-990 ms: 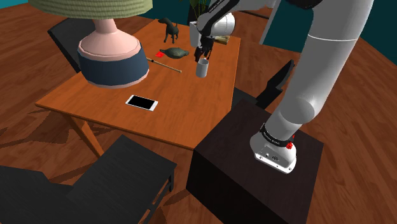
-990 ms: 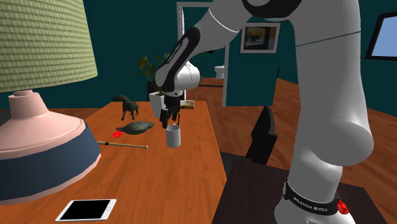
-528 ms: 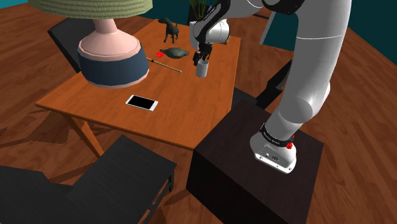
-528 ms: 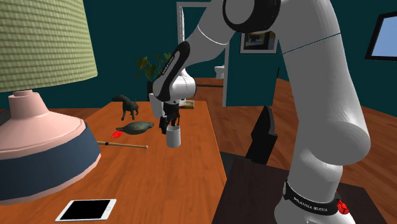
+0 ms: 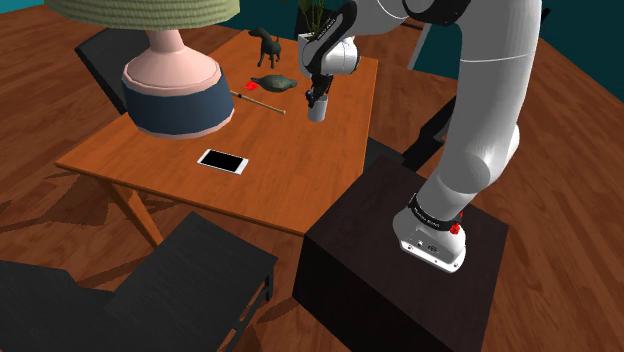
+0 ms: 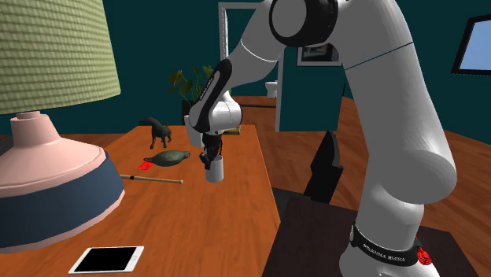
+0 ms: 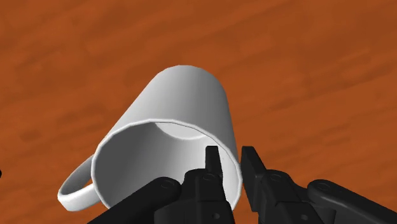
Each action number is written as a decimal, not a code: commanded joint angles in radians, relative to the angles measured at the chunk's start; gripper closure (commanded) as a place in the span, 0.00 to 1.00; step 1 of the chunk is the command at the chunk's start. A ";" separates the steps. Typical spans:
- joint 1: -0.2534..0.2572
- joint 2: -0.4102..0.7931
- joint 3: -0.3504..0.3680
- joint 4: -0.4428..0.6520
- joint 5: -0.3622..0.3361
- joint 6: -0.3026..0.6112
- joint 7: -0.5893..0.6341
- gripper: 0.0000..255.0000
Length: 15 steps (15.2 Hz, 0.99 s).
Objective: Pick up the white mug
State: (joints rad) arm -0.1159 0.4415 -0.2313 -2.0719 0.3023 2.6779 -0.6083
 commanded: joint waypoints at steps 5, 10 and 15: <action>0.000 0.000 0.000 0.000 0.000 0.000 0.000 1.00; 0.008 -0.029 -0.013 0.001 -0.017 -0.029 0.013 1.00; 0.023 -0.079 -0.033 0.003 -0.047 -0.080 0.037 1.00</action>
State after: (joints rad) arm -0.0964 0.3745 -0.2602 -2.0654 0.2617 2.6063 -0.5769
